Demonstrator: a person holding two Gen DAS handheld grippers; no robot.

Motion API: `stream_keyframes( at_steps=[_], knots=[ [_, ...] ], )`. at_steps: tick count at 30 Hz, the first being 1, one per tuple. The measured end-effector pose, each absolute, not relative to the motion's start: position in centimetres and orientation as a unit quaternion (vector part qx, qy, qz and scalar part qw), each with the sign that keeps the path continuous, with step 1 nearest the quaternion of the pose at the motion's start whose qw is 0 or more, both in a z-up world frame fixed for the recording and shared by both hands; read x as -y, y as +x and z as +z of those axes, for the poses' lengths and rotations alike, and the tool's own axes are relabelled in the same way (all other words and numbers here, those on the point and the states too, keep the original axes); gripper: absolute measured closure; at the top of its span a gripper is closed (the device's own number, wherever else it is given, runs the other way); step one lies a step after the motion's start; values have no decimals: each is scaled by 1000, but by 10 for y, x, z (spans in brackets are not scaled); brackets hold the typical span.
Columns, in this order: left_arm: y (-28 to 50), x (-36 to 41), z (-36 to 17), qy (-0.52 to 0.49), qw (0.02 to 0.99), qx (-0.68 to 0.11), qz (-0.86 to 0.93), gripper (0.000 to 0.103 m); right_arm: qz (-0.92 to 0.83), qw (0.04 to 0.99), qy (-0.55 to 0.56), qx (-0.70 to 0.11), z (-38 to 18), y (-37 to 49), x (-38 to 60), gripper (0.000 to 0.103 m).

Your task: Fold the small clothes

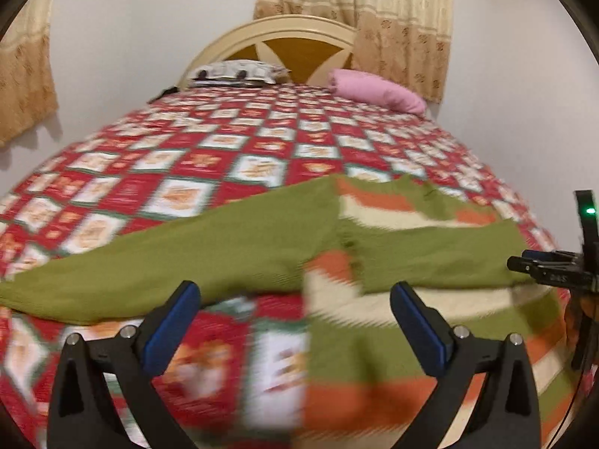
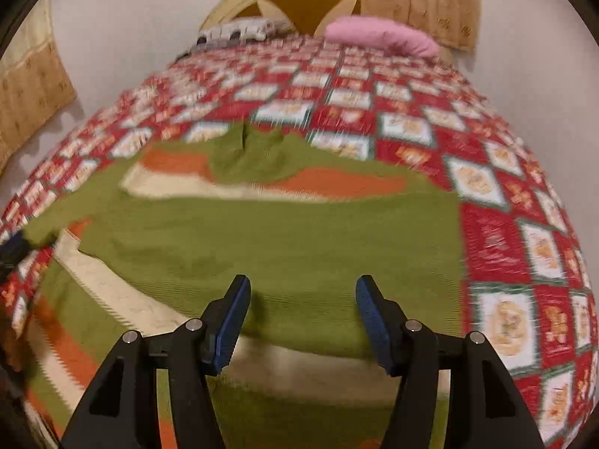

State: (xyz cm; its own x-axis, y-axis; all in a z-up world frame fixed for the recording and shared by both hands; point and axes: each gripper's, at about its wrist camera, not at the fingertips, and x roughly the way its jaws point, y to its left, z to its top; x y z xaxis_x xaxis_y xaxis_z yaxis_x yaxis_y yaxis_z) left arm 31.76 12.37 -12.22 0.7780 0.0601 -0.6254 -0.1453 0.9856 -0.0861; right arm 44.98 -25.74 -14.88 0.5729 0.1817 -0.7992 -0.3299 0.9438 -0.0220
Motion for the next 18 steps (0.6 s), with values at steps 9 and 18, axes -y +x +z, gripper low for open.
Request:
stream_keyframes(
  at_steps=[9, 18],
  knots=[
    [268, -230, -130, -76, 921, -333, 186, 0, 135, 893, -75, -422, -173, 446, 259, 34],
    [234, -324, -149, -213, 880, -325, 274, 16, 131, 899, -75, -411, -174, 446, 259, 33]
  ],
)
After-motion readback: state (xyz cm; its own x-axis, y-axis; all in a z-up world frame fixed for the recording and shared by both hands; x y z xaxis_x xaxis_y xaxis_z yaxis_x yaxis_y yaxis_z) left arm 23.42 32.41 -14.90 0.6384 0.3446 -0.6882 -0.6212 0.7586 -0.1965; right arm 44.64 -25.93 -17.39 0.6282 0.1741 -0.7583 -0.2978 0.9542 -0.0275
